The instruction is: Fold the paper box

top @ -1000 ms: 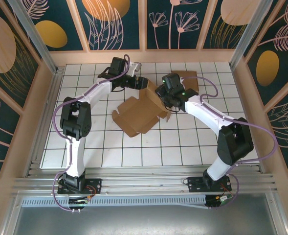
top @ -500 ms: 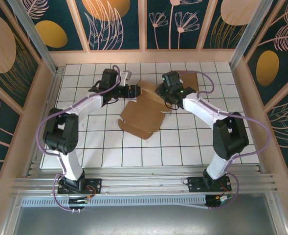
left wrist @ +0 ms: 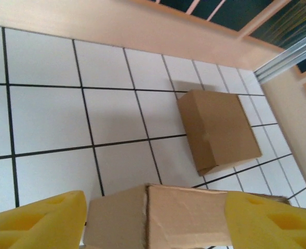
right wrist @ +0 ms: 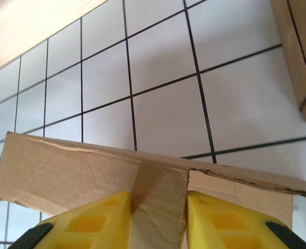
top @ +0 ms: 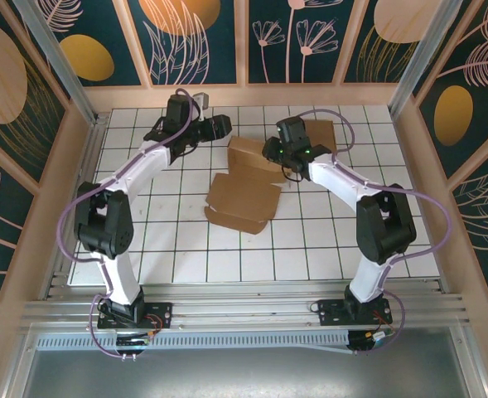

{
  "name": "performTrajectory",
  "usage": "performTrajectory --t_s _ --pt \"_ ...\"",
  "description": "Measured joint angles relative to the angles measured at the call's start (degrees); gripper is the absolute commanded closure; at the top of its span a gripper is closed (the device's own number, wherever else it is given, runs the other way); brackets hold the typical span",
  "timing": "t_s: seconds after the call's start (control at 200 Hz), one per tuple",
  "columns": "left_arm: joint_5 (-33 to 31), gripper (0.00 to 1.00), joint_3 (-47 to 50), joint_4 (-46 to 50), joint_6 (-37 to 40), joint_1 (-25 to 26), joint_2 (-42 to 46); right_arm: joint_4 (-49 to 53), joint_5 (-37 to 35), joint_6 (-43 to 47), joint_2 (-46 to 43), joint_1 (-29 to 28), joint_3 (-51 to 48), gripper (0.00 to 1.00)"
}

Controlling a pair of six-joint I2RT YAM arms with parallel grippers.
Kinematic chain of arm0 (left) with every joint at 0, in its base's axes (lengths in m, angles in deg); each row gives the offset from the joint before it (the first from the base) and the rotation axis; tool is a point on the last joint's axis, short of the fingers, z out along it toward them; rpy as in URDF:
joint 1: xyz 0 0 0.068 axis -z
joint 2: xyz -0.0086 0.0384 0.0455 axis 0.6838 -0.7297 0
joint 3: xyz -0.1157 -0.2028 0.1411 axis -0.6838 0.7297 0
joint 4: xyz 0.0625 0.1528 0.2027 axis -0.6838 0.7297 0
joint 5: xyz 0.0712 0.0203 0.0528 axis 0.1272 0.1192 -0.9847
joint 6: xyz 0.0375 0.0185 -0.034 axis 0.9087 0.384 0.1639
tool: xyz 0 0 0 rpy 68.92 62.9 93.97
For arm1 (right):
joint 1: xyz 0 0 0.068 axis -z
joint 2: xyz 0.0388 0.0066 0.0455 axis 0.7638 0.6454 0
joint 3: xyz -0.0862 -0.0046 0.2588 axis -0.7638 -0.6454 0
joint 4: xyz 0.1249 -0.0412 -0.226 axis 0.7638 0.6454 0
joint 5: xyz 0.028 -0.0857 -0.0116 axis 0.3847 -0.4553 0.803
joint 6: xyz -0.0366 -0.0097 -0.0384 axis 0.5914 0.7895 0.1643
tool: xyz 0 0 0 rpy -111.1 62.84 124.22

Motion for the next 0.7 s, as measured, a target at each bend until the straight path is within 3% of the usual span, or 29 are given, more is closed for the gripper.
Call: performTrajectory --t_s 0.17,0.365,0.701 --pt "0.9 0.34 -0.7 3.5 -1.9 -0.3 -3.3 -0.3 3.6 6.1 2.8 1.2 3.5 0.68" --pt "7.3 0.46 1.8 1.7 -5.8 -0.3 -3.4 -0.2 6.4 8.5 5.9 1.1 7.5 0.67" --pt "8.4 0.55 5.6 -1.2 -8.6 -0.7 -3.4 3.3 7.3 8.4 6.3 0.9 10.9 0.55"
